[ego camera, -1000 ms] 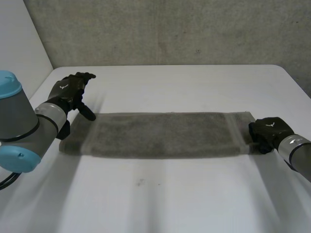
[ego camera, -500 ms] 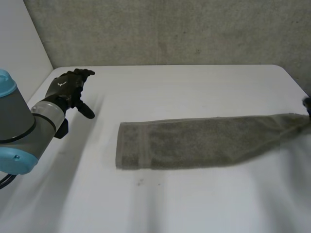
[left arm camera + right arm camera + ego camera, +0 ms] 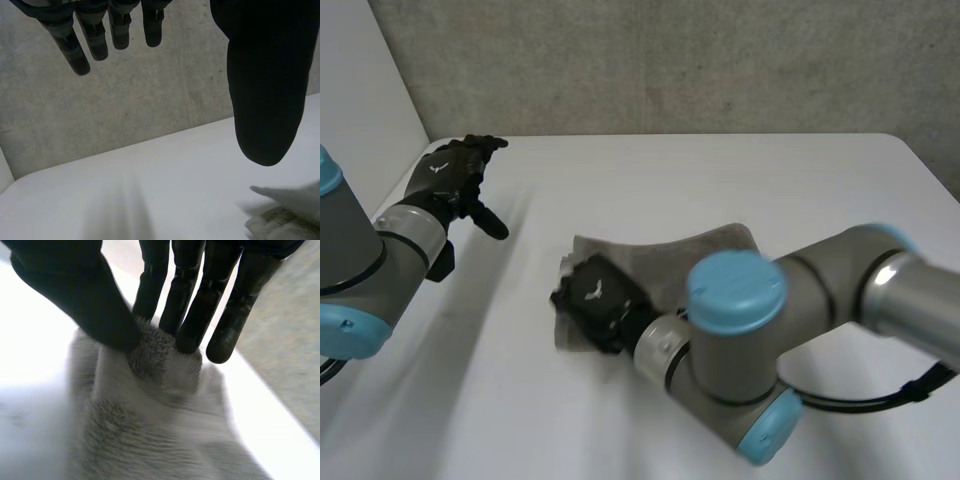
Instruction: Fold the towel.
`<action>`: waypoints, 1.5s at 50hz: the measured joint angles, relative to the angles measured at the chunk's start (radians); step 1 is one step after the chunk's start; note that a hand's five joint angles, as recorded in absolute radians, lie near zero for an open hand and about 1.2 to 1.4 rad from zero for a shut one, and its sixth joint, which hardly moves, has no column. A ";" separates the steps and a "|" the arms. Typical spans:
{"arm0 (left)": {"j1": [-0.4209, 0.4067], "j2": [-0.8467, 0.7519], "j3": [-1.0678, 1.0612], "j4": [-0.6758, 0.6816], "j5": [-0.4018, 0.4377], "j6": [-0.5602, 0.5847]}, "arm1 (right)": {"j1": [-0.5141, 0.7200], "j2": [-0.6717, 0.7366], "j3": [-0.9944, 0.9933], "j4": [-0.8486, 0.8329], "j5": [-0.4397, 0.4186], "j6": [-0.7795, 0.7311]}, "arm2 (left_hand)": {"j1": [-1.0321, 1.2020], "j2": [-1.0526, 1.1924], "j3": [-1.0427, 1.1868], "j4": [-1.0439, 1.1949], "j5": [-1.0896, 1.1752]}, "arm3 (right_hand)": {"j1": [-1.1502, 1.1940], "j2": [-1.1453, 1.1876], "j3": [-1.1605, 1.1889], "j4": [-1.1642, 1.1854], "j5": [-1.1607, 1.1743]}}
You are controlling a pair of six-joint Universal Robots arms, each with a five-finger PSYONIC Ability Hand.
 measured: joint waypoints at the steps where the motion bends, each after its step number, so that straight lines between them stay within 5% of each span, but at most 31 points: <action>1: -0.003 0.000 -0.002 0.000 0.001 0.000 | 0.018 0.027 -0.009 0.003 0.013 -0.003 | 0.000 0.000 0.000 0.000 0.000 | -0.211 -0.294 -0.301 -0.286 -0.245; 3: -0.007 0.000 -0.004 0.001 0.002 0.001 | 0.032 0.047 -0.017 0.005 0.035 -0.004 | 0.000 0.000 0.000 0.000 0.000 | -0.529 -0.630 -0.636 -0.622 -0.567; 7: -0.026 0.000 -0.003 0.002 0.004 0.001 | 0.034 0.029 -0.013 0.012 0.097 0.009 | 0.000 0.000 0.000 0.000 0.000 | -0.736 -0.931 -0.963 -0.956 -0.903; 18: -0.163 -0.022 0.064 0.003 0.005 0.003 | -0.136 -0.219 0.136 0.040 0.155 0.172 | 0.000 0.000 0.000 0.000 0.000 | -0.736 -0.936 -0.974 -0.960 -0.914; 28: -0.312 -0.182 0.136 -0.057 -0.021 0.064 | -0.433 -0.345 0.434 0.073 0.062 0.198 | 0.000 0.000 0.000 0.000 0.000 | -0.735 -0.932 -0.968 -0.956 -0.911; 34: -0.387 -0.206 0.113 -0.114 -0.111 0.147 | -0.539 -0.340 0.548 0.005 0.032 0.119 | 0.000 0.000 0.000 0.000 0.000 | -0.467 -0.608 -0.638 -0.643 -0.618; 36: -0.406 -0.189 0.105 -0.123 -0.145 0.161 | -0.555 -0.321 0.566 -0.043 0.027 0.097 | 0.000 0.000 0.000 0.000 0.000 | -0.077 -0.084 -0.111 -0.126 -0.134; 38: -0.419 -0.160 0.101 -0.127 -0.174 0.167 | -0.559 -0.309 0.567 -0.076 0.028 0.088 | 0.000 0.000 0.000 0.000 0.000 | -0.052 -0.013 -0.025 -0.026 -0.046; 48: -0.417 0.010 0.098 -0.125 -0.224 0.157 | -0.490 -0.312 0.473 -0.157 0.043 0.098 | 0.000 0.000 0.000 0.000 0.000 | -0.043 -0.011 -0.005 -0.001 -0.021; 59: -0.310 0.165 0.095 -0.110 -0.223 0.149 | -0.060 -0.157 0.172 -0.089 0.014 0.169 | 0.000 0.000 0.000 0.000 0.000 | -0.043 -0.011 -0.005 0.000 -0.008; 65: -0.283 0.177 0.091 -0.110 -0.221 0.141 | 0.032 -0.044 0.091 -0.042 -0.008 0.170 | 0.000 0.000 0.000 0.000 0.000 | -0.043 -0.015 -0.014 -0.011 -0.010; 70: -0.278 0.168 0.091 -0.109 -0.219 0.124 | 0.043 -0.026 0.074 -0.024 0.000 0.177 | 0.000 0.000 0.000 0.000 0.000 | -0.475 -0.540 -0.557 -0.541 -0.473; 72: -0.279 0.155 0.093 -0.104 -0.217 0.112 | 0.027 -0.061 0.091 -0.023 0.015 0.188 | 0.000 0.000 0.000 0.000 0.000 | -0.717 -0.879 -0.887 -0.892 -0.826; 75: -0.283 0.128 0.101 -0.089 -0.214 0.092 | -0.027 -0.139 0.133 -0.025 0.037 0.216 | 0.000 0.000 0.000 0.000 0.000 | -0.738 -0.936 -0.975 -0.961 -0.912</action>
